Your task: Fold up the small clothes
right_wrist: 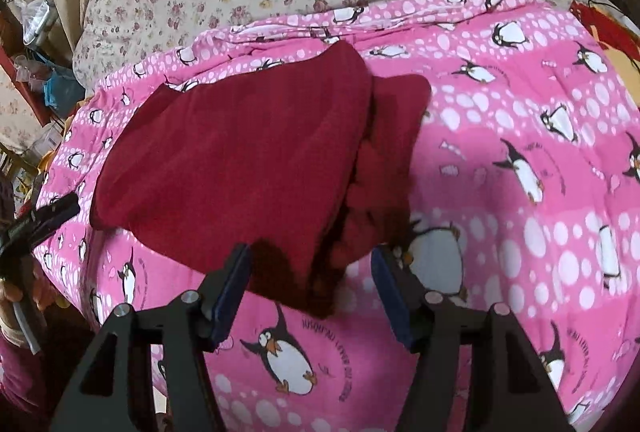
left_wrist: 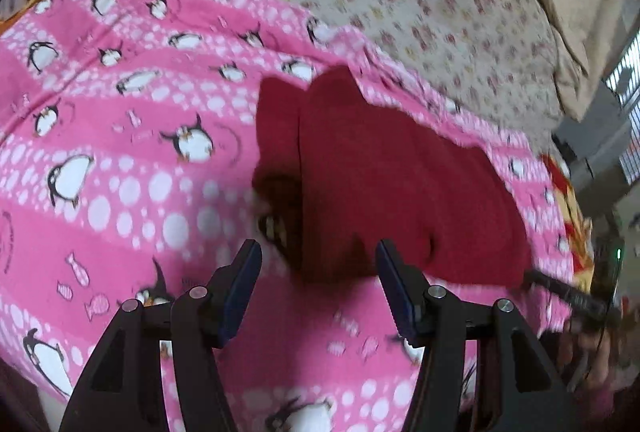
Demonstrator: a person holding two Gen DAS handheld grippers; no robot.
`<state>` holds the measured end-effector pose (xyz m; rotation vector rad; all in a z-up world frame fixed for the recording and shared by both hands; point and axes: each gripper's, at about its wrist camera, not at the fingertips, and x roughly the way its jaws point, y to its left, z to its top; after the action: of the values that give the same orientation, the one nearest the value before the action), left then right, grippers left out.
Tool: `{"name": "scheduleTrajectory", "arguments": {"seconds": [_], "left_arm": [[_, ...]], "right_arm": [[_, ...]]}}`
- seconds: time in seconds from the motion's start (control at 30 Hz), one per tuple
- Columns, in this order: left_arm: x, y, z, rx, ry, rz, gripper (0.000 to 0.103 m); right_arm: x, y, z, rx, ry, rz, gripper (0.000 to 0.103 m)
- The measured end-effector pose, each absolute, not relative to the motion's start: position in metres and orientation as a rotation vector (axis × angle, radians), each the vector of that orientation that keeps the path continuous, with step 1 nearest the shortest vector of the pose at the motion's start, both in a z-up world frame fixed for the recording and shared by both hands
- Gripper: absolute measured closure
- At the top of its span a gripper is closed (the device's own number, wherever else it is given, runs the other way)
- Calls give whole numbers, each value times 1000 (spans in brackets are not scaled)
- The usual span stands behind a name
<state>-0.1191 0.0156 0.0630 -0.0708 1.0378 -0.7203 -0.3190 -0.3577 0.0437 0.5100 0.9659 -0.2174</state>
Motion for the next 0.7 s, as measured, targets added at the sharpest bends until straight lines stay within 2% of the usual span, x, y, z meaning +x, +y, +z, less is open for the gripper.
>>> {"name": "scheduleTrajectory", "arguments": {"seconds": [0.17, 0.27, 0.3, 0.33, 0.37, 0.4, 0.43, 0.47, 0.7], "left_arm": [[-119, 17, 57, -67, 1014, -757, 65], [-112, 9, 46, -91, 1063, -805, 65], [-111, 5, 43, -85, 1077, -808, 67], [-109, 1, 40, -77, 1092, -811, 76], [-107, -5, 35, -61, 1116, -819, 91], [-107, -9, 33, -35, 1121, -805, 95], [-107, -11, 34, -16, 1108, -793, 102], [-108, -12, 35, -8, 1101, -788, 103], [-118, 18, 59, -62, 1051, -749, 103]], "right_arm": [[-319, -355, 37, 525, 973, -220, 38], [-315, -354, 32, 542, 974, -209, 38], [-313, -354, 29, 556, 969, -202, 38], [-312, -353, 27, 559, 966, -202, 38], [-311, -352, 25, 548, 959, -204, 44], [-310, -350, 26, 521, 953, -206, 51], [-309, -348, 27, 496, 950, -211, 69], [-309, -346, 29, 467, 945, -216, 80], [-333, -364, 60, 485, 876, -173, 91]]}}
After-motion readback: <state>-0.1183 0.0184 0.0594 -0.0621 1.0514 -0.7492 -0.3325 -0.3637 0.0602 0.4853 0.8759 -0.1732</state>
